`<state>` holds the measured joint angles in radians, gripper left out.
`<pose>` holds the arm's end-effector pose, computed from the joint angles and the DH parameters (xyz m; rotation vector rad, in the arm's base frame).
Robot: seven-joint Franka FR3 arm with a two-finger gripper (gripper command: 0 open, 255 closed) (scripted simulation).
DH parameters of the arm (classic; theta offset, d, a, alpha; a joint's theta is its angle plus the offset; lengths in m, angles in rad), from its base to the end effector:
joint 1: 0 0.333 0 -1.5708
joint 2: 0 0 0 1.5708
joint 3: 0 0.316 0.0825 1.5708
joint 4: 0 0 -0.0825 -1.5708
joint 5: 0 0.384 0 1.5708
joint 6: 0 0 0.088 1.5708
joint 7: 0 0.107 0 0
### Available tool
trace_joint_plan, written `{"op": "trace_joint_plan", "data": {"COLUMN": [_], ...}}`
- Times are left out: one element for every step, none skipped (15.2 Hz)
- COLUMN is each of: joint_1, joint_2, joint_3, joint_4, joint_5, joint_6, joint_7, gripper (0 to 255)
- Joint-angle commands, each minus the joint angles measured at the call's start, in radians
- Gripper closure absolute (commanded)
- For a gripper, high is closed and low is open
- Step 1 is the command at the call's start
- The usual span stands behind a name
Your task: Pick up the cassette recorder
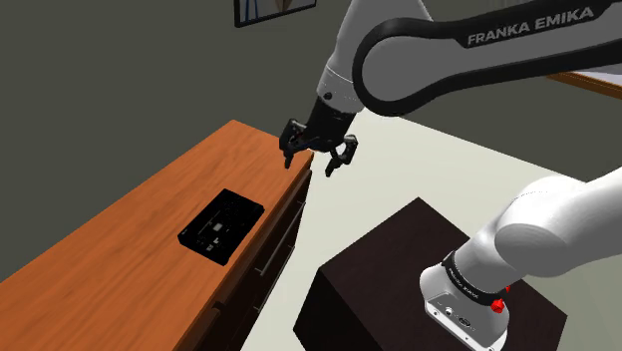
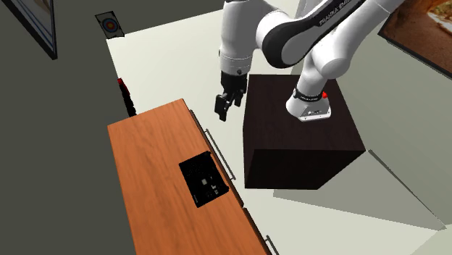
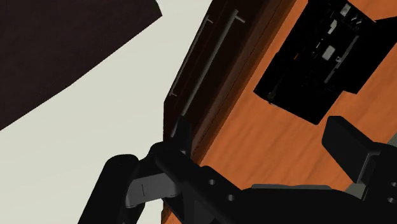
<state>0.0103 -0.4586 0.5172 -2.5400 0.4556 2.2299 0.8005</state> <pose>0.3561 0.2239 0.4197 -2.8282 0.8253 -0.0075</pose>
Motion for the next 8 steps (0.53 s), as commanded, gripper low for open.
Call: {"op": "trace_joint_plan", "data": {"joint_1": [-0.017, -0.028, -0.042, -0.057, -0.074, -0.090, -0.106, -0.120], "joint_2": [0.071, 0.111, 0.154, 0.198, 0.243, 0.291, 0.341, 0.394], "joint_3": [0.058, 0.085, 0.113, 0.142, 0.170, 0.196, 0.221, 0.241], "joint_4": [0.024, 0.040, 0.058, 0.076, 0.096, 0.118, 0.140, 0.164], "joint_5": [-0.001, -0.012, -0.027, -0.048, -0.077, -0.113, -0.159, -0.214], "joint_6": [0.071, 0.105, 0.139, 0.172, 0.204, 0.236, 0.266, 0.293], "joint_7": [0.091, 0.136, 0.184, 0.235, 0.290, 0.350, 0.415, 0.486], "gripper": [0, 0, 0, 0, 0, 0, 0, 0]}}
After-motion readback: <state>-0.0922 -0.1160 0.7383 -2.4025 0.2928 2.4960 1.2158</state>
